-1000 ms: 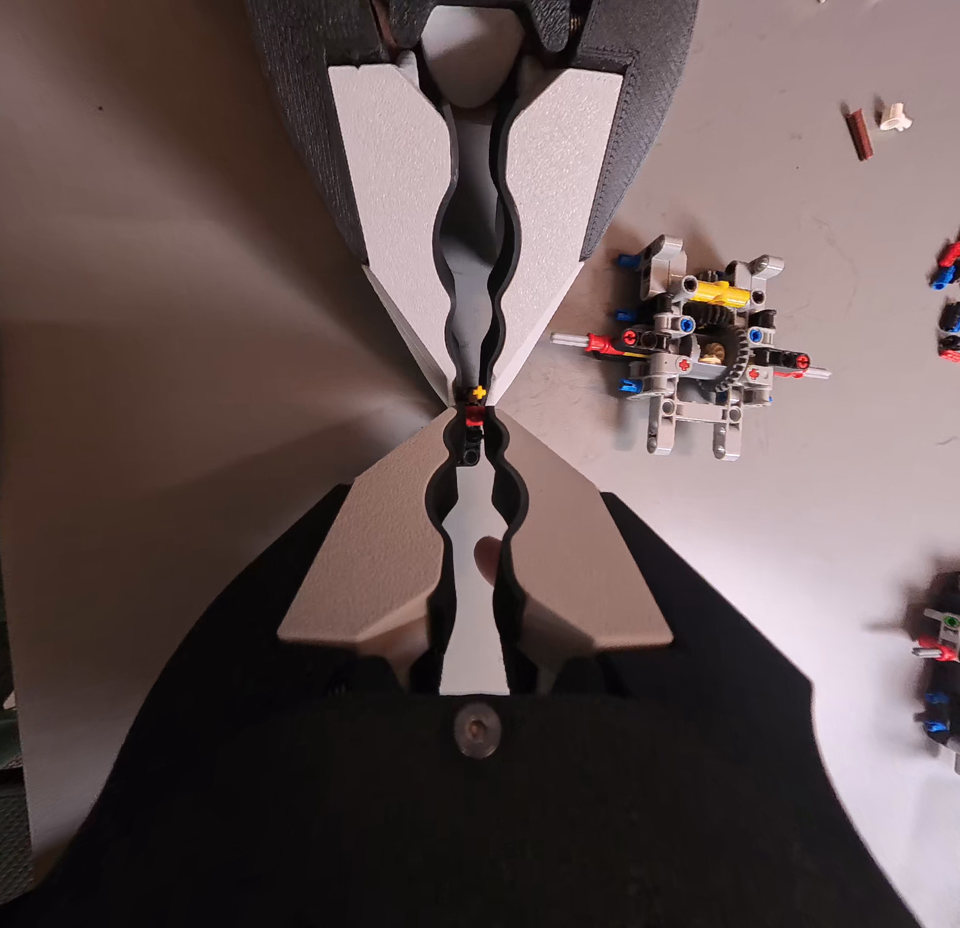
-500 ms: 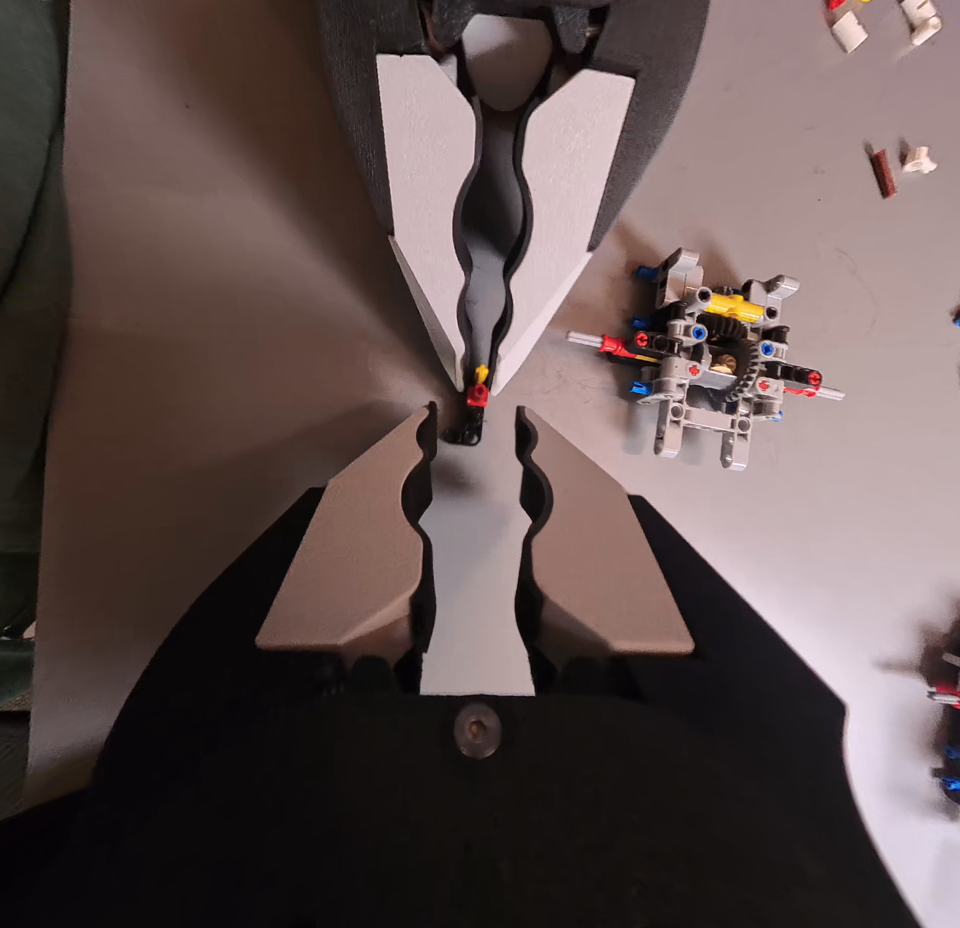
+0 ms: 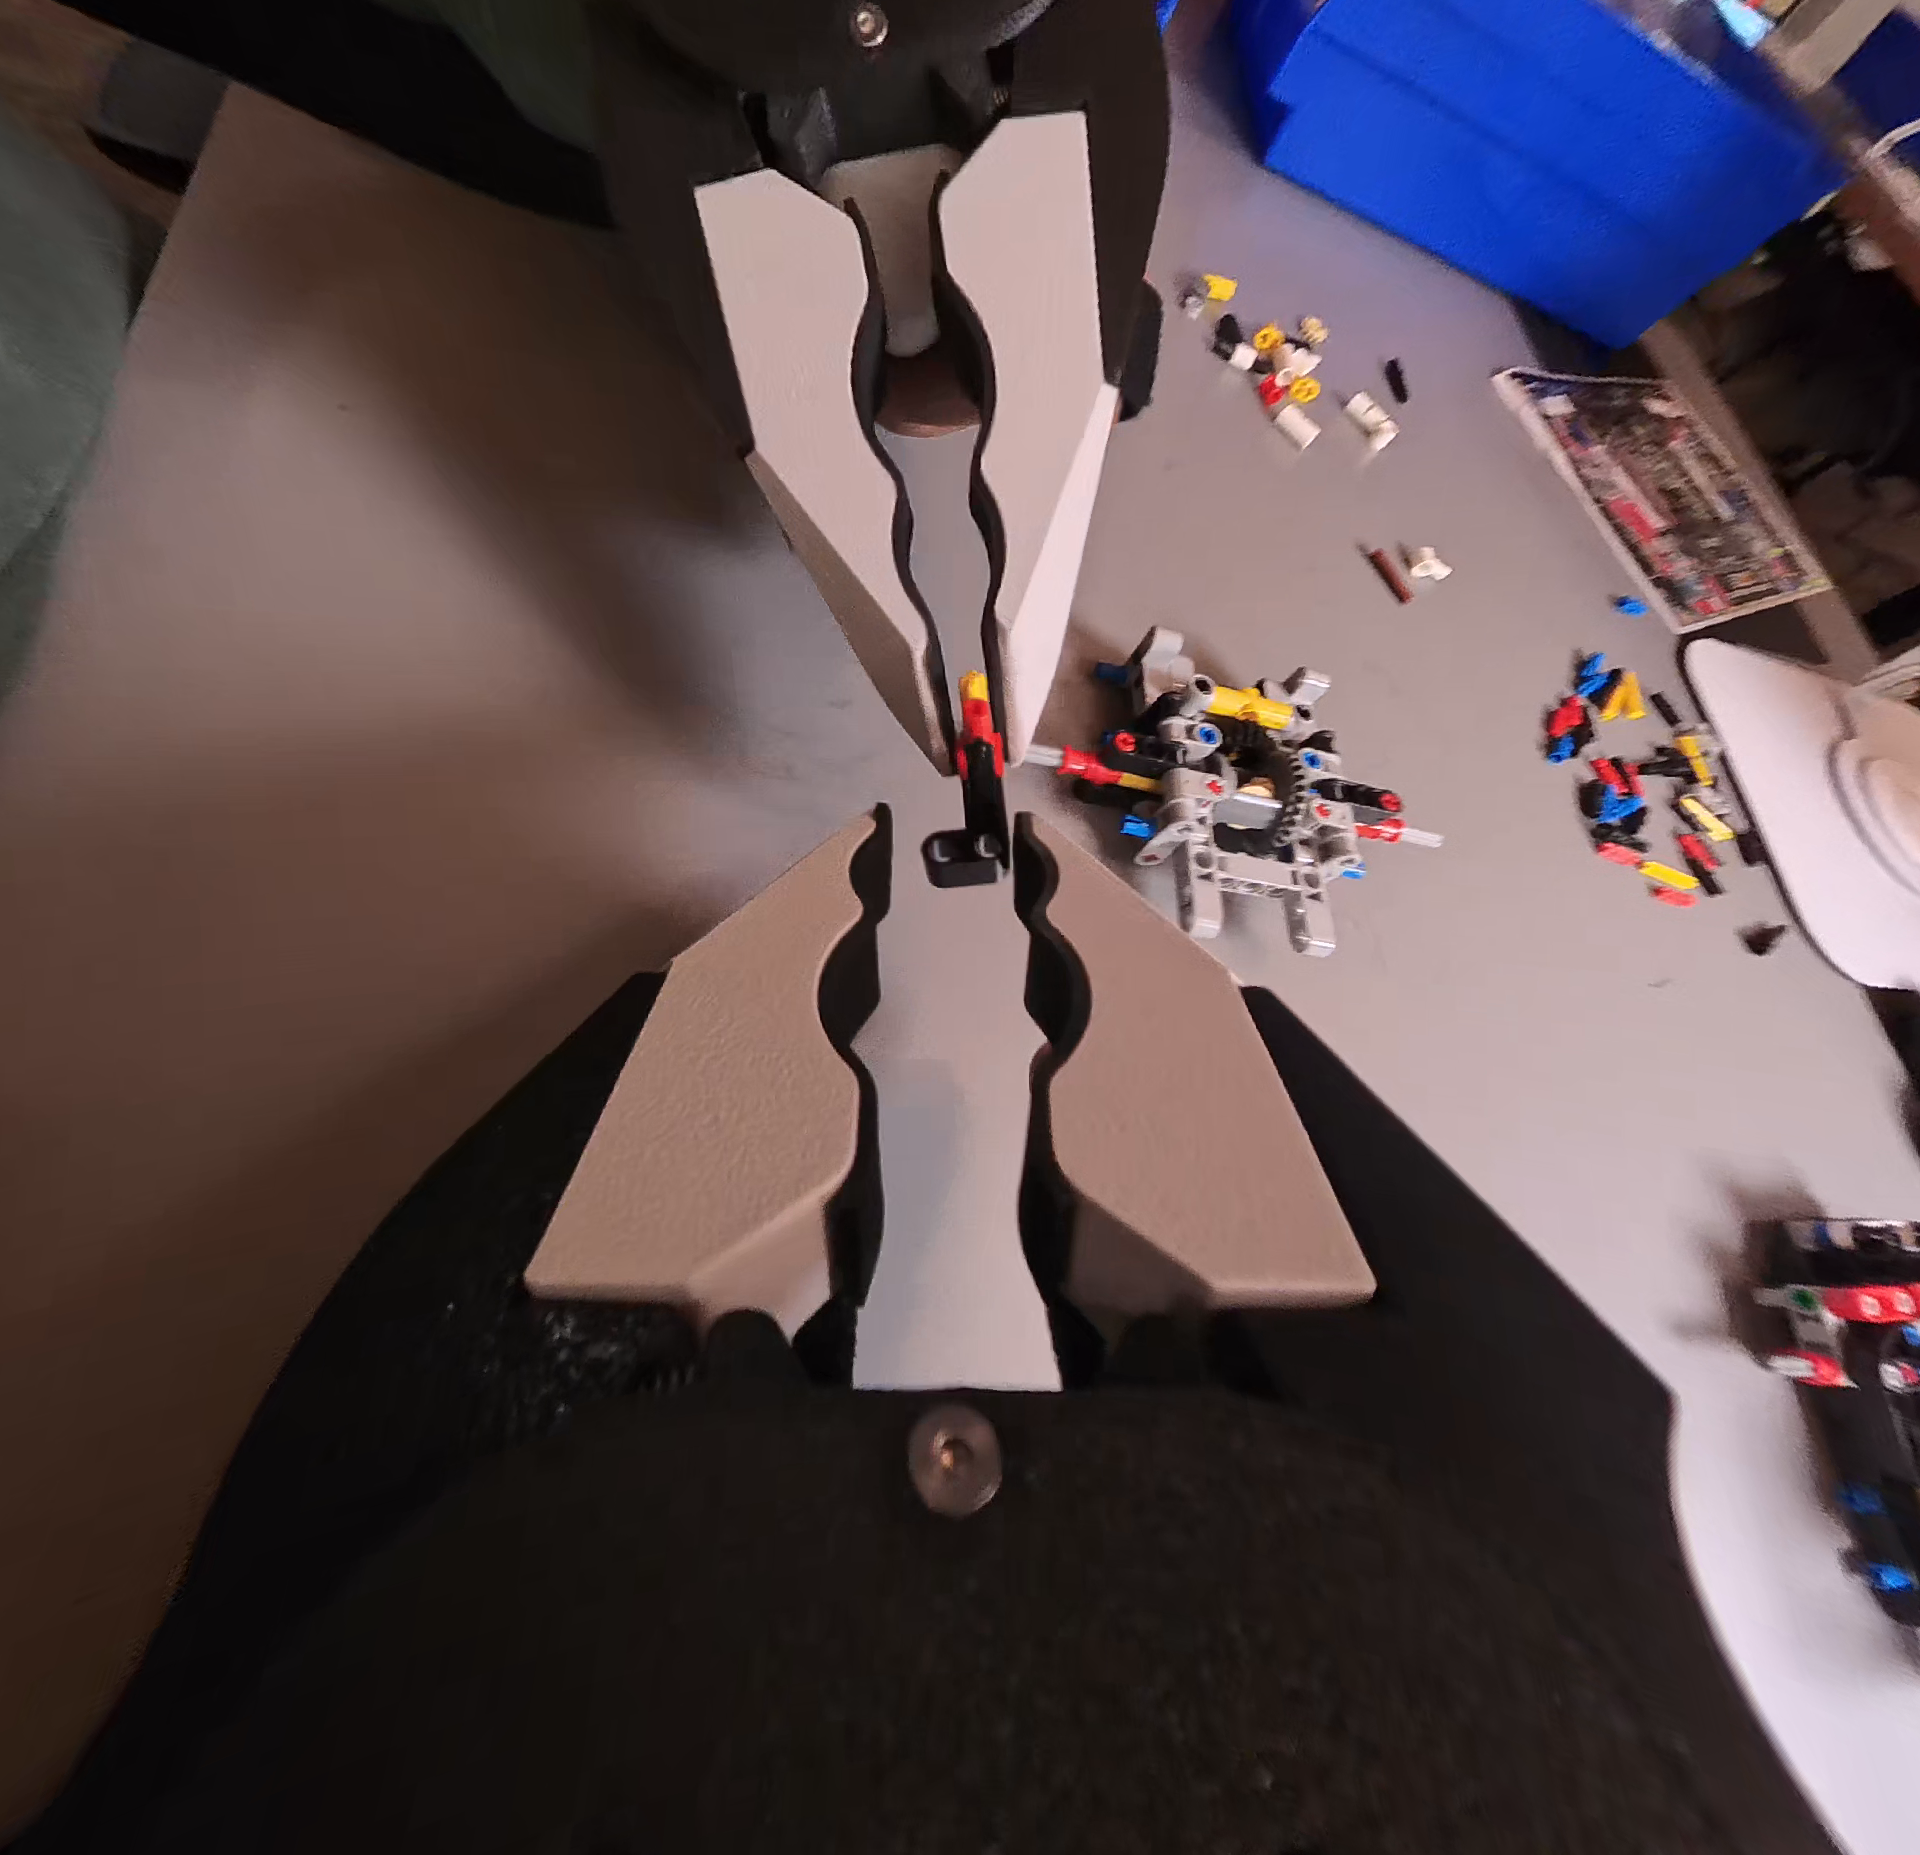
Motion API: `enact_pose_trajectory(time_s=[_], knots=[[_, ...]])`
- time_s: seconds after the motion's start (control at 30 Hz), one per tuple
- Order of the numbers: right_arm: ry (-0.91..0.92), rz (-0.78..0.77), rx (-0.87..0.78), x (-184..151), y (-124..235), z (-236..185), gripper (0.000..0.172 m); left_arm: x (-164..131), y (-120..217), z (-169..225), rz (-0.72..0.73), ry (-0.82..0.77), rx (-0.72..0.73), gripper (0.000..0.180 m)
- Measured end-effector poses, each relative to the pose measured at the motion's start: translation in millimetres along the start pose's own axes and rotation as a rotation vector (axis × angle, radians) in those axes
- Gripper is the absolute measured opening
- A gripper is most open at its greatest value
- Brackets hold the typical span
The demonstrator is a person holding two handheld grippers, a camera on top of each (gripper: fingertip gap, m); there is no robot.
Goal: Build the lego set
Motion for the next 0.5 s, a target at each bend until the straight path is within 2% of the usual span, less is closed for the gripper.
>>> enact_pose_trajectory(time_s=[0.03, 0.23, 0.37, 0.5], knots=[[0.01, 0.007, -0.027, 0.1, 0.6, 3.2, 0.019, 1.3, 0.9, -1.8, 0.008, 0.0, 0.011, 0.006], [-0.009, 0.091, -0.069, 3.2, 2.0, 8.5, 0.014, 2.5, 2.8, -6.1, 0.022, 0.03, 0.016, 0.006], [-0.101, 0.072, -0.011, 1.8, -0.7, 7.7, 0.014, -9.0, -2.5, -0.8, -0.017, 0.199, -0.107, 0.004], [-0.207, 0.043, -0.017, -2.6, -1.9, 18.8, 0.014, -9.4, 5.1, -12.9, 0.013, 0.272, -0.092, 0.0]])
Point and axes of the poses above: each gripper's, where its closed fingertips meet, y back along the fingers, x out of its top, z = x × y across the jaws, the point moved 2 cm from there along y, back along the fingers, and after that the axes turned 5 degrees about -z, right-handed, at the moved point
